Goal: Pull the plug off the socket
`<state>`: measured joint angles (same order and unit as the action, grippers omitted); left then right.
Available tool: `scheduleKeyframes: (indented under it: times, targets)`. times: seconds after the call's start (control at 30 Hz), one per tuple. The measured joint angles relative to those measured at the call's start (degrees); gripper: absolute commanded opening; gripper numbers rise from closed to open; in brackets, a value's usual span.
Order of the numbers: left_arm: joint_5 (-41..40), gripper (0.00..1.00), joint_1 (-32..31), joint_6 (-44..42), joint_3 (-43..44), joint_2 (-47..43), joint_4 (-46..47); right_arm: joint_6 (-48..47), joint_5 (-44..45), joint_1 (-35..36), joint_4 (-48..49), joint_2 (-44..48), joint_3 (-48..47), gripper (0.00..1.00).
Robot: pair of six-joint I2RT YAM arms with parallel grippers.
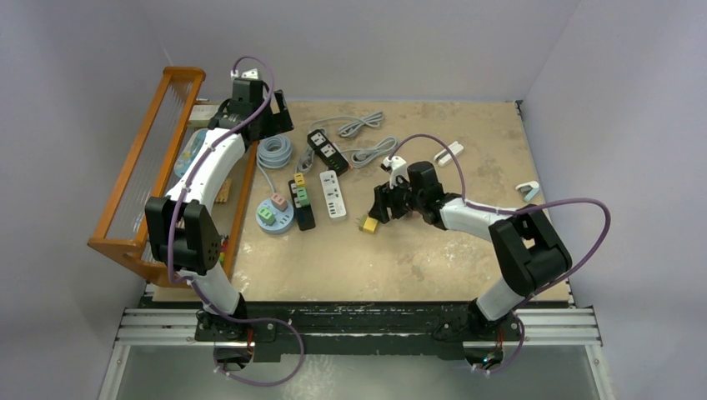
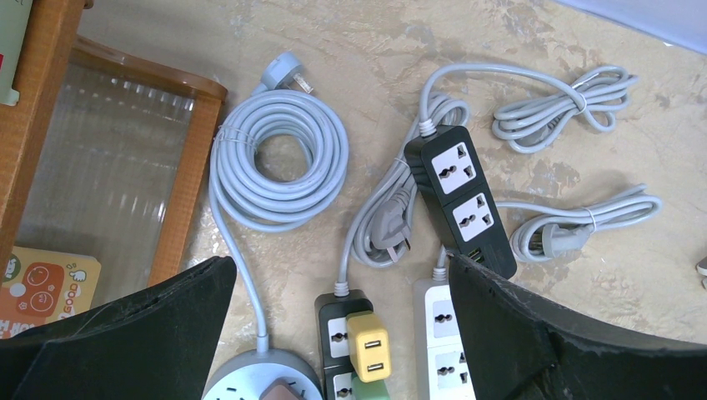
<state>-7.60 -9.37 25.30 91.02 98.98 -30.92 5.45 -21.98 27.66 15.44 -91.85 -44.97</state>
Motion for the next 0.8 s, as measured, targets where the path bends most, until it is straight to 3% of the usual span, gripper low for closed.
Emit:
scheduleKeyframes:
  times: [0.2, 0.8]
  targets:
    - [0.02, 1.00, 0.00, 0.00, 0.00, 0.00, 0.00, -0.13, 0.76, 0.17, -0.26, -1.60, -0.02, 0.65]
    - [-0.02, 1.00, 0.00, 0.00, 0.00, 0.00, 0.00, 0.39, 2.93, 0.48, -1.42, -3.39, -0.96, 0.45]
